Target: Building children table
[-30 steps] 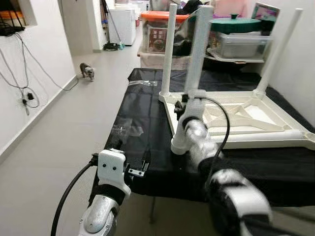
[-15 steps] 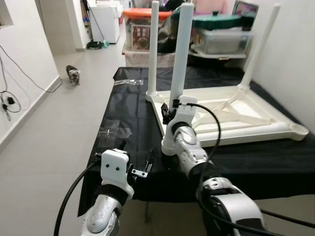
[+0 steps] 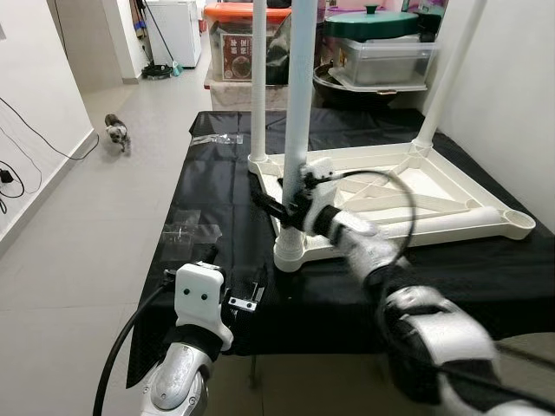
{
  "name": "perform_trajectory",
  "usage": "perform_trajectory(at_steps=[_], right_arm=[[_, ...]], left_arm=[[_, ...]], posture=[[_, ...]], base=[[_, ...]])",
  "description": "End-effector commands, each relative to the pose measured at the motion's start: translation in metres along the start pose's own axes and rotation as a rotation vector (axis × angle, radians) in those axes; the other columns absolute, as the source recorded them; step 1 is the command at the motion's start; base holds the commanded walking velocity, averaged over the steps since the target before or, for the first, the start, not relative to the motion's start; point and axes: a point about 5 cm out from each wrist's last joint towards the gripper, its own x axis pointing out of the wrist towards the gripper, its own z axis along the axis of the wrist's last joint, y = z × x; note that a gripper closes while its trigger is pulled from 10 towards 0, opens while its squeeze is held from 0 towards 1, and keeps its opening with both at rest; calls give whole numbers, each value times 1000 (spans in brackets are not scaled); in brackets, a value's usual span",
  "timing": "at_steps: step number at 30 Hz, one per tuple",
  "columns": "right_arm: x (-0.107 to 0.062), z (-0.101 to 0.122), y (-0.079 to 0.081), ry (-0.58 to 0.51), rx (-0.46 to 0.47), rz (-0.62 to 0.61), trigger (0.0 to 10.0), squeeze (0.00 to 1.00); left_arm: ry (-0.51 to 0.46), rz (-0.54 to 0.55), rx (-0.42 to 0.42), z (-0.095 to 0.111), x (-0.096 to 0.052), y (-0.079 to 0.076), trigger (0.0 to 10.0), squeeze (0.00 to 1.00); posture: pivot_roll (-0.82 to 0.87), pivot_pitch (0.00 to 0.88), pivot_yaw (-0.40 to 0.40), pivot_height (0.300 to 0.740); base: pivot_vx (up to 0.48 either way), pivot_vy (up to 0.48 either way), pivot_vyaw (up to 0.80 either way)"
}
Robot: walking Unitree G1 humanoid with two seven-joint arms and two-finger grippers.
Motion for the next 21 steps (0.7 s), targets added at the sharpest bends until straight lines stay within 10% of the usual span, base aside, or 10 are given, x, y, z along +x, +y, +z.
perform_trajectory(at_steps=[1, 8, 9, 18, 20, 21], right_arm=[[14, -3, 19, 41, 53, 220, 10000, 0], [19, -3, 26, 64, 64, 304, 9608, 0], [21, -4, 26, 64, 81, 293, 0, 0], [24, -9, 24, -3, 91, 178, 0, 0], [24, -10, 5, -68, 64, -240, 0, 0], [24, -10, 5, -68, 64, -240, 0, 0]], left_arm=[[-5, 12, 21, 0, 1, 3, 10000, 0], [-5, 20, 24, 0, 0, 5, 10000, 0], [-4, 21, 24, 0, -1, 5, 10000, 0], [-2, 20, 21, 0, -1, 4, 10000, 0], [0, 17, 18, -1, -1, 3, 10000, 0], [0, 17, 18, -1, -1, 3, 10000, 0]], posture=[[6, 0, -59, 740], [37, 0, -61, 740], [37, 0, -61, 740], [26, 0, -62, 740], [24, 0, -57, 740], [24, 0, -57, 740]], base=[[0, 0, 0], [0, 0, 0], [0, 0, 0], [0, 0, 0], [0, 0, 0], [0, 0, 0]])
